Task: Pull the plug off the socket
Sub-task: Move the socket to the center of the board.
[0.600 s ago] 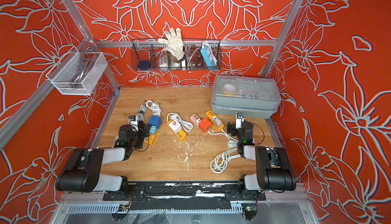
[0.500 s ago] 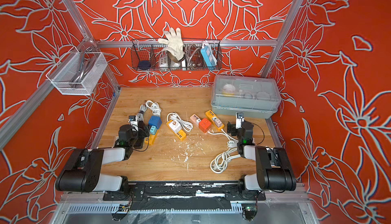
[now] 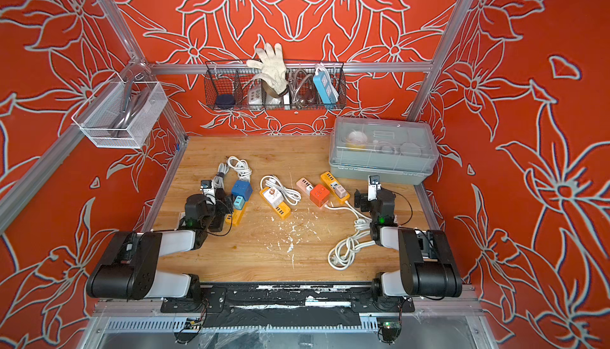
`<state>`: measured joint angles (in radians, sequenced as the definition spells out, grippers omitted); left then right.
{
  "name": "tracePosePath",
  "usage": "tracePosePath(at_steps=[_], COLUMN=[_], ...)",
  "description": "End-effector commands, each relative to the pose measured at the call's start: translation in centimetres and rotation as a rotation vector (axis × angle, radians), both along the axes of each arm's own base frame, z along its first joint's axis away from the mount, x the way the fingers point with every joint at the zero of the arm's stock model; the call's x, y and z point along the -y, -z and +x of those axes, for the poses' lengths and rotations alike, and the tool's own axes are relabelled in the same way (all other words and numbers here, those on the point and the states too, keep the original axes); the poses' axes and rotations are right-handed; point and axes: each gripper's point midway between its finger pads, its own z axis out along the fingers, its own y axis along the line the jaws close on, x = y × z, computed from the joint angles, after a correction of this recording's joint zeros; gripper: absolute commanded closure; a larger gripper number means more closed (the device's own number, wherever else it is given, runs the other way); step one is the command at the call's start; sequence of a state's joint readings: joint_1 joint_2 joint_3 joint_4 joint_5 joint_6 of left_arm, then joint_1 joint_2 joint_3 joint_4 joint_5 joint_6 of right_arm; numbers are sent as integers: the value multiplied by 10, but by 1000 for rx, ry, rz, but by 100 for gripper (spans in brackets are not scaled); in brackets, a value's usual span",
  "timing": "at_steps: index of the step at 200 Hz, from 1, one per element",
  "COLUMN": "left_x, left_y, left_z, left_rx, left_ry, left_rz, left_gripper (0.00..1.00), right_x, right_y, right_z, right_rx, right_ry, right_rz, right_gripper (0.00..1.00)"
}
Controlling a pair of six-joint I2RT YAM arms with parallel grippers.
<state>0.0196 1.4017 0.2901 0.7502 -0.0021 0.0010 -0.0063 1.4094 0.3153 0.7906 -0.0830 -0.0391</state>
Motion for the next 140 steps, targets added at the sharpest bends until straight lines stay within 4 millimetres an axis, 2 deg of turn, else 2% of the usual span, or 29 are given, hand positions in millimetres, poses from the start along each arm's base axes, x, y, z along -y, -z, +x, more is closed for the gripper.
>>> tracePosePath(at_steps=[1,71,85,104,123,140], left_x=[0,0,1,-1,-7,-6], left_y=[-11,-12,-21,-40,-52,-69], left_z=[9,8,10,12,11,8], left_rx=[38,38,45,15,-126,-166], left_ry=[9,10,14,1,-45,-45], left_rz=[1,0,0,3,4,-2], left_gripper=[0,0,0,0,0,0], right_x=[0,3,8,3,-3,-10], right_y=[-3,-6,-20,-46,-76,-97], right_z=[3,2,2,-4,-15,-24], right_rx=[5,9,-8,-2,6,-20], right_ry=[12,26,59,33,32,31], right_rz=[3,5,4,16,103,211], right_gripper=[1,1,1,1,1,1])
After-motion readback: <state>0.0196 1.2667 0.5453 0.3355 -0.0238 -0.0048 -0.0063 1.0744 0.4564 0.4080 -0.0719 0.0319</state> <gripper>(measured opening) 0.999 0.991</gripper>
